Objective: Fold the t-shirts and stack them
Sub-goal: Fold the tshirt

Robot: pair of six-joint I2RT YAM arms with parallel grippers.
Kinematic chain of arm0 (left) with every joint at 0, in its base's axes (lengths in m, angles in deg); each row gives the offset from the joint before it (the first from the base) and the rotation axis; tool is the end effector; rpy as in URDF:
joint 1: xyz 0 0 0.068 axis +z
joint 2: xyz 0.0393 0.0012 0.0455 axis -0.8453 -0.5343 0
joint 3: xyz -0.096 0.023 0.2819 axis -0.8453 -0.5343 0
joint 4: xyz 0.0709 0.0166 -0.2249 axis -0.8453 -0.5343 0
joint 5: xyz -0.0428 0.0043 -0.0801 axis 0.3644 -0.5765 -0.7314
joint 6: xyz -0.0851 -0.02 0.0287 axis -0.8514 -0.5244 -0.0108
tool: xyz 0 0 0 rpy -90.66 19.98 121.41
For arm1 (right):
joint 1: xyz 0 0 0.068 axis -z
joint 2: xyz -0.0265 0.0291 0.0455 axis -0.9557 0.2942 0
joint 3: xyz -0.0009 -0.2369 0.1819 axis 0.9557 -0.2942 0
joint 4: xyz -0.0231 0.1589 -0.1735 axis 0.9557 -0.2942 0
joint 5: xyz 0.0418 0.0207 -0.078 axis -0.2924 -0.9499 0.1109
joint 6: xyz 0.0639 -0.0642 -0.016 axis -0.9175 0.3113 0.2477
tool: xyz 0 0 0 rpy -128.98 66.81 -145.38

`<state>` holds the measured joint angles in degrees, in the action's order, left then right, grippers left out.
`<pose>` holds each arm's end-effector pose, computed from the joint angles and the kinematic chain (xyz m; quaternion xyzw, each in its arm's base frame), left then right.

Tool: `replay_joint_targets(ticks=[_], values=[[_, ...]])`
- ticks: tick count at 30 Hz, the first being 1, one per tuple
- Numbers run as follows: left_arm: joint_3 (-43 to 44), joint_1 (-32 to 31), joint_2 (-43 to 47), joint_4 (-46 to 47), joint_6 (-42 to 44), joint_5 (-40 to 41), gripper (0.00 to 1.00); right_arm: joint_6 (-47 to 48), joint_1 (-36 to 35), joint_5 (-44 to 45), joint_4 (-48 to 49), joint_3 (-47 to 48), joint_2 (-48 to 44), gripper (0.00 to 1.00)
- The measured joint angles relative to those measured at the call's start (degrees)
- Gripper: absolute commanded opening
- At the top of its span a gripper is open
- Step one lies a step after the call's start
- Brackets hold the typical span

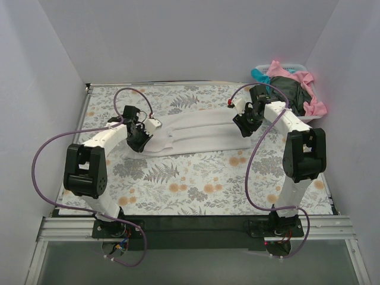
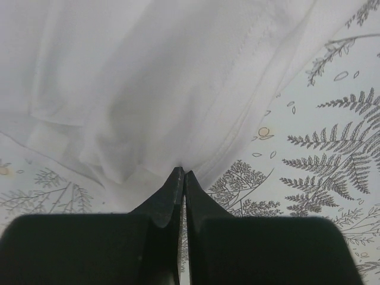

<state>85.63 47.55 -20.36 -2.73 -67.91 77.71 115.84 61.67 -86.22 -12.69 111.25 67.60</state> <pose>0.2999 -0.0703 0.1806 0.0927 0.9817 -0.1107 0.1244 0.3806 0.0911 0.2260 -0.4207 0.8774 0.0398 0.2272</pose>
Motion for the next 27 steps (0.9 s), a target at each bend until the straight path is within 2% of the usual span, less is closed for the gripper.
replay_joint_targets(ticks=[7, 15, 18, 19, 20, 23, 27], values=[[11.9, 0.9, -2.9, -1.8, -1.5, -1.4, 0.00, 0.0, 0.0, 0.0, 0.0, 0.0, 0.2, 0.46], [28.6, 3.3, -17.7, 0.2, -6.0, -2.4, 0.00, 0.2, 0.0, 0.2, 0.0, 0.0, 0.7, 0.46], [33.1, 4.3, -23.1, 0.6, -8.0, -2.6, 0.18, 0.3, 0.0, 0.2, 0.0, 0.0, 0.8, 0.47], [34.2, 4.7, -24.6, 0.6, -8.6, -2.6, 0.27, 0.4, 0.0, 0.2, 0.0, 0.0, 0.8, 0.47], [35.1, 5.0, -25.7, 0.6, -9.2, -2.6, 0.31, 0.5, 0.0, 0.2, 0.0, 0.0, 0.8, 0.47], [36.5, 6.2, -27.2, 0.6, -11.3, -2.8, 0.35, 0.5, 0.0, 0.2, 0.0, 0.0, 0.8, 0.47], [36.8, 7.3, -26.3, 2.0, -13.7, -3.0, 0.36, 0.5, 0.0, 0.0, 0.0, 0.0, 0.8, 0.41]])
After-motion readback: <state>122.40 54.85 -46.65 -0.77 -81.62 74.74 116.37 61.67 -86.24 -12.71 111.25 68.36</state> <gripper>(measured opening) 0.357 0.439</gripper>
